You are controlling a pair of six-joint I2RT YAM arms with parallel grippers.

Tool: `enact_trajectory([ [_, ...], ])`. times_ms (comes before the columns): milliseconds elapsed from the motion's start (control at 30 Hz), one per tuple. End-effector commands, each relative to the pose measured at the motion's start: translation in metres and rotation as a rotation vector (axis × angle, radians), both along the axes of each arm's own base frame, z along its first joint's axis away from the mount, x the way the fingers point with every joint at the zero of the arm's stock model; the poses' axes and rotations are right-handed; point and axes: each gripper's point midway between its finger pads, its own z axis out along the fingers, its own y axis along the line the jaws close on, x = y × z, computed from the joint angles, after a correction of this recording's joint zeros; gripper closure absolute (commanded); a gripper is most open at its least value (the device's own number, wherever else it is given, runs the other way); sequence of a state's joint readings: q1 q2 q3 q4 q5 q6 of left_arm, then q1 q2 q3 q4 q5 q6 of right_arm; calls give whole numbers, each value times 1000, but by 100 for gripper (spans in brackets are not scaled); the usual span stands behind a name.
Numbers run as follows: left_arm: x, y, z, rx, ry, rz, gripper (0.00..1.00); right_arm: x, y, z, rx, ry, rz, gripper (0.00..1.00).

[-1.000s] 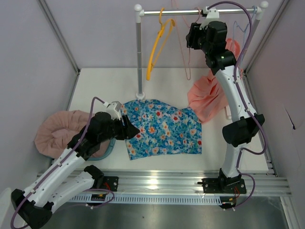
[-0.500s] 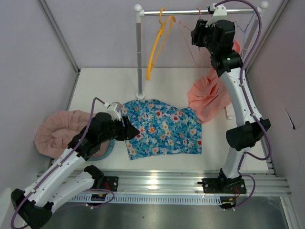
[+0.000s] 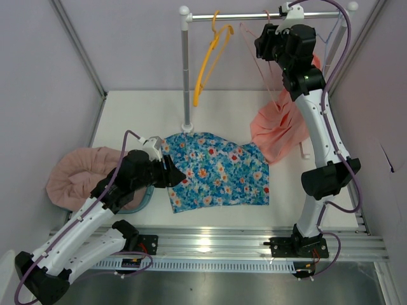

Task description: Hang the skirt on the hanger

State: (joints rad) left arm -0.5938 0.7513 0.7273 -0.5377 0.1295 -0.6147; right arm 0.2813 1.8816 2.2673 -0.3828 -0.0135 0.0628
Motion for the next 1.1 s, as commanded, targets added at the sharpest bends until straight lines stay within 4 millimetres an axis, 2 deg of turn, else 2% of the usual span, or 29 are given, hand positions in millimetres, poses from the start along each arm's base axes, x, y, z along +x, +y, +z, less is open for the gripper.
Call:
enact_trajectory([
  [0,3,1,14,-1,-51,-6,42,1,-1,21,26,-58,5,52],
  [300,4,-1,16,-7,-53,-6,43,5,1,13,19,-44,6,56],
  [400,4,0,15,-2,-53,-5,43,6,-2,16,21,-52,-2,67],
  [500,4,0,15,-2,-54,-5,43,6,-2,19,23,-57,-5,86],
  [633,4,0,15,-2,-54,-5,43,3,-3,30,28,-81,-6,98],
  [900,5,0,16,0,-62,-3,43,-12,-10,60,42,-148,-20,100],
  [1067,6,-1,19,-5,-66,-6,43,-23,-20,68,37,-151,-53,100],
])
